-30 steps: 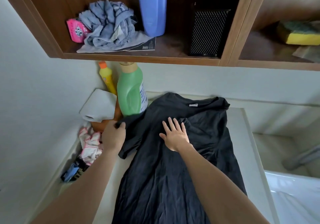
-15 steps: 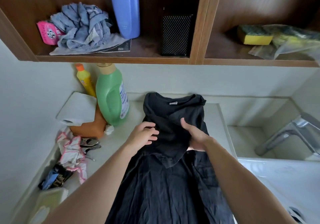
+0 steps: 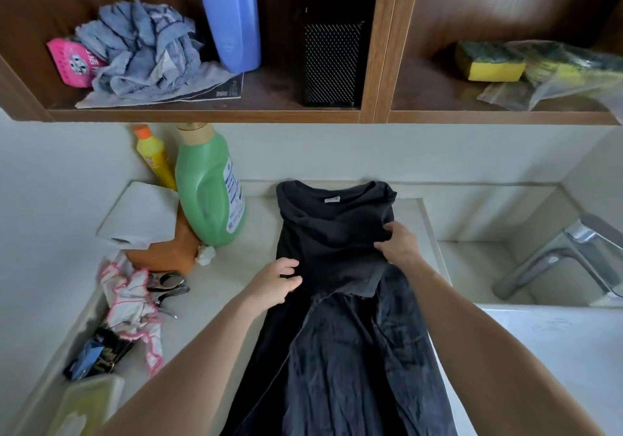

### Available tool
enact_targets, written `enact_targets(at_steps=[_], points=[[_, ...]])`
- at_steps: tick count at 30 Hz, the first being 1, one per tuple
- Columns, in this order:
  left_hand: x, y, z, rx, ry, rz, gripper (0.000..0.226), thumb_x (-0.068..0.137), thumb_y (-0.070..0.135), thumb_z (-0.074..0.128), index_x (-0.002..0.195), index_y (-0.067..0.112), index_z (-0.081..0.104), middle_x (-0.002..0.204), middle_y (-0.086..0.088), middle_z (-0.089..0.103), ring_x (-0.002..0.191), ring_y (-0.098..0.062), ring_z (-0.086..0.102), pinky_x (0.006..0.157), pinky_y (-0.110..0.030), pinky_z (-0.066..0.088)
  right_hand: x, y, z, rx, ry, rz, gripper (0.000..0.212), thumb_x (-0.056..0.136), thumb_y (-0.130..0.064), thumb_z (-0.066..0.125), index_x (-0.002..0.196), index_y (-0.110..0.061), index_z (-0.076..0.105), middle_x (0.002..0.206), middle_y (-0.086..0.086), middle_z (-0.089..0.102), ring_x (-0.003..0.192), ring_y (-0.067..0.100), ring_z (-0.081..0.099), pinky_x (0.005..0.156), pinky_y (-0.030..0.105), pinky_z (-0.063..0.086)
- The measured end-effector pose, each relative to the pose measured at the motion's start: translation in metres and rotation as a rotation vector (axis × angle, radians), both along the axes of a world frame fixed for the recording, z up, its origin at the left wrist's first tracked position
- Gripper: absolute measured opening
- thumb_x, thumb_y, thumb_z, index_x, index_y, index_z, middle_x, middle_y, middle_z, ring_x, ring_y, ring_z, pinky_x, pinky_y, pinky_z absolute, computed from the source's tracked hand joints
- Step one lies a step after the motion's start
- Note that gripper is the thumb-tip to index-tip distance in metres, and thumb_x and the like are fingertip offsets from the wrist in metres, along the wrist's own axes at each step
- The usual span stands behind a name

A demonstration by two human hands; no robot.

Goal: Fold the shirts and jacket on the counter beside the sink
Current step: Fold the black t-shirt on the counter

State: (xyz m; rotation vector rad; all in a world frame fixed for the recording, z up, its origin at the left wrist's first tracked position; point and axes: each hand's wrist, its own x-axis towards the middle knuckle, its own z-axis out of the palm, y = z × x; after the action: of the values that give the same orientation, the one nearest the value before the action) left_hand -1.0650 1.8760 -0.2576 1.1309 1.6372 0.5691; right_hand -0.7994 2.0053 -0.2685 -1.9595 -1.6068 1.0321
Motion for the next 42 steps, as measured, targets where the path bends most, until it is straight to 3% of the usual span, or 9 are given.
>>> enact_targets(at_steps=[6, 11, 14, 20, 24, 30, 33, 37, 42], points=[[0.005, 0.016, 0.001, 0.082, -0.045, 0.134, 0.04, 0.1, 0.017, 0.054, 0.14, 0.02, 0.048, 0.125, -0.004, 0.061, 0.089, -0.015, 0.073, 0.076, -0.029, 0.06, -0.044, -0.006, 0.002, 0.481, -0.222, 0.113, 0.036, 0.089, -0.012, 0.06, 0.124, -0.022, 0.063, 0.127, 0.002, 0.055, 0.119, 0.025, 0.047, 0.104, 0.039, 0.038], [0.016, 0.02, -0.004, -0.075, -0.391, 0.15, 0.053, 0.1, 0.012, 0.058, 0.147, 0.025, 0.038, 0.124, -0.007, 0.057, 0.089, -0.03, 0.075, 0.071, -0.039, 0.061, -0.088, -0.005, 0.0, 0.219, 0.277, 0.366, 0.019, 0.093, -0.012, 0.058, 0.106, -0.02, 0.07, 0.094, 0.0, 0.07, 0.067, 0.01, 0.068, 0.066, 0.028, 0.058], [0.017, 0.02, -0.013, -0.119, -0.449, 0.147, 0.063, 0.099, 0.013, 0.06, 0.152, 0.03, 0.03, 0.127, -0.006, 0.052, 0.099, -0.029, 0.073, 0.08, -0.042, 0.061, -0.1, -0.008, -0.025, 0.119, 0.191, 0.472, 0.024, 0.095, -0.016, 0.059, 0.117, -0.021, 0.067, 0.102, -0.003, 0.068, 0.082, 0.012, 0.066, 0.084, 0.031, 0.055], [0.022, 0.016, -0.017, -0.094, -0.395, 0.119, 0.069, 0.096, 0.008, 0.063, 0.153, 0.032, 0.031, 0.137, -0.002, 0.042, 0.108, -0.021, 0.068, 0.089, -0.035, 0.058, -0.094, -0.026, -0.034, 0.345, 0.051, 0.62, 0.037, 0.094, -0.005, 0.055, 0.129, -0.014, 0.061, 0.126, 0.003, 0.058, 0.113, 0.016, 0.056, 0.102, 0.034, 0.045], [0.026, -0.005, -0.019, -0.018, -0.282, 0.135, 0.054, 0.094, 0.005, 0.062, 0.142, 0.027, 0.047, 0.136, -0.002, 0.046, 0.115, -0.018, 0.06, 0.088, -0.03, 0.057, -0.069, -0.064, -0.042, 0.715, -0.364, 0.473, 0.038, 0.094, -0.018, 0.054, 0.132, -0.02, 0.058, 0.14, 0.003, 0.053, 0.131, 0.026, 0.048, 0.112, 0.047, 0.034], [0.015, -0.055, -0.006, -0.062, -0.203, 0.118, 0.038, 0.096, 0.01, 0.06, 0.13, 0.021, 0.051, 0.114, -0.01, 0.062, 0.09, -0.017, 0.074, 0.074, -0.027, 0.06, -0.035, -0.108, -0.046, 0.271, -0.647, 0.455, 0.061, 0.104, -0.052, 0.022, 0.158, -0.023, 0.015, 0.166, 0.007, 0.004, 0.153, 0.028, -0.002, 0.122, 0.05, 0.002], [0.008, -0.083, -0.001, -0.09, -0.148, 0.102, 0.03, 0.096, 0.013, 0.061, 0.125, 0.017, 0.055, 0.109, -0.011, 0.067, 0.083, -0.018, 0.075, 0.072, -0.029, 0.061, -0.053, -0.137, -0.026, 0.423, -0.438, 0.469, 0.039, 0.101, -0.033, 0.046, 0.139, -0.023, 0.046, 0.135, 0.007, 0.053, 0.125, 0.03, 0.053, 0.103, 0.043, 0.044], [0.002, -0.119, -0.002, -0.126, -0.059, 0.133, 0.021, 0.097, 0.016, 0.059, 0.118, 0.015, 0.059, 0.104, -0.011, 0.069, 0.079, -0.02, 0.074, 0.07, -0.031, 0.062, -0.078, -0.178, -0.006, -0.145, 0.181, 0.467, 0.013, 0.097, -0.027, 0.049, 0.106, -0.023, 0.058, 0.075, 0.005, 0.072, 0.059, 0.02, 0.068, 0.055, 0.033, 0.056], [-0.002, -0.156, -0.017, -0.056, 0.113, 0.16, 0.014, 0.094, 0.024, 0.064, 0.106, 0.016, 0.062, 0.098, -0.009, 0.069, 0.077, -0.016, 0.07, 0.072, -0.033, 0.063, -0.085, -0.222, -0.036, 0.215, 0.051, 0.755, 0.01, 0.096, -0.021, 0.055, 0.103, -0.021, 0.062, 0.105, -0.006, 0.068, 0.103, 0.014, 0.059, 0.096, 0.039, 0.048]])
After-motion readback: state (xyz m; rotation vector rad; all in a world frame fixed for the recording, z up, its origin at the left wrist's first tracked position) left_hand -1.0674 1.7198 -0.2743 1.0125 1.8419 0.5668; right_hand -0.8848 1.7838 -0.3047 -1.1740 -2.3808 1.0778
